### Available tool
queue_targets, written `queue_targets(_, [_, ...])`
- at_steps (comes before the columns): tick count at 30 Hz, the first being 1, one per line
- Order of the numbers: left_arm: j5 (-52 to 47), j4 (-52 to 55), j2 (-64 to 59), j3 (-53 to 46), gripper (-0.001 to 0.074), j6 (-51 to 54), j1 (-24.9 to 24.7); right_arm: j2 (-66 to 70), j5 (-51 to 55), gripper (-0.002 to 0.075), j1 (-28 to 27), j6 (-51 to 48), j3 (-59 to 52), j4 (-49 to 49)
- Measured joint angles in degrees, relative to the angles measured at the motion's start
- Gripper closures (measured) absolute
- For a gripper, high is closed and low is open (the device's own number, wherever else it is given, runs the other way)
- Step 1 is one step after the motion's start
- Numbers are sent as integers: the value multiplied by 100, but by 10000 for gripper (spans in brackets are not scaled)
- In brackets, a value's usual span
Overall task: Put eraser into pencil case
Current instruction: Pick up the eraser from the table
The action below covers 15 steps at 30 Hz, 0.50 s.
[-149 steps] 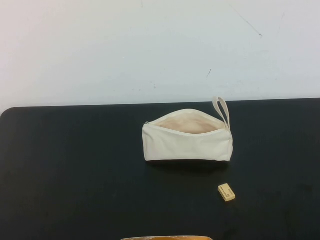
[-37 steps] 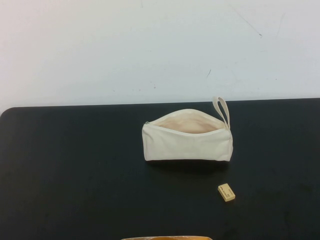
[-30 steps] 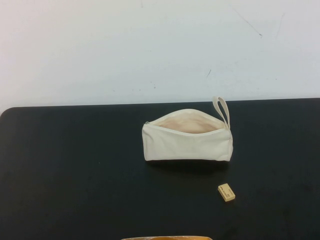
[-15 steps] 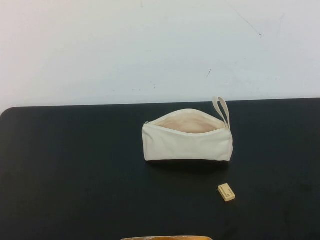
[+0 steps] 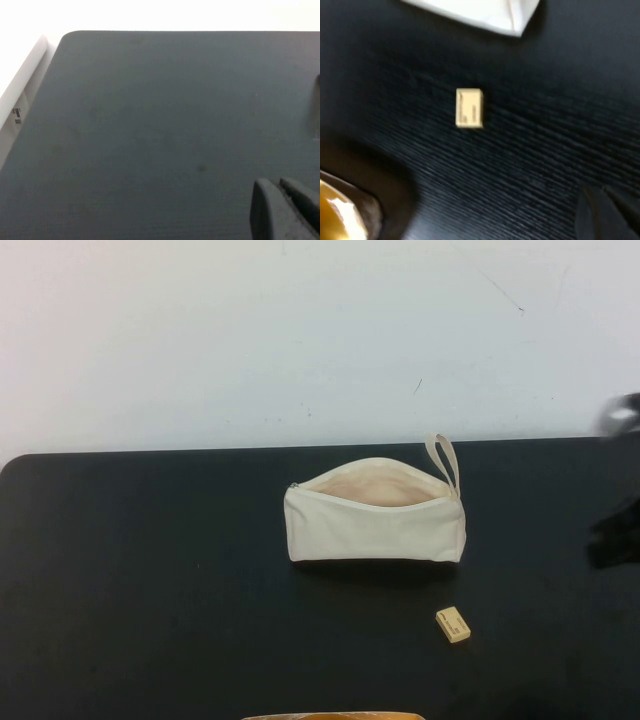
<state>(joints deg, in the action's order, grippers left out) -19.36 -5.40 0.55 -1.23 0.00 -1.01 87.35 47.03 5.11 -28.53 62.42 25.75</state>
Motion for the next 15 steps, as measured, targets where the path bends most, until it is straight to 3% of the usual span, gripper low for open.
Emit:
queue_targets(9, [0, 0, 0, 0, 737, 0, 0, 1019, 142, 727, 1698, 1608, 932, -1776])
queue_targets(15, [0, 0, 0, 0, 737, 0, 0, 1317, -439, 727, 1995, 1671, 1105, -1866])
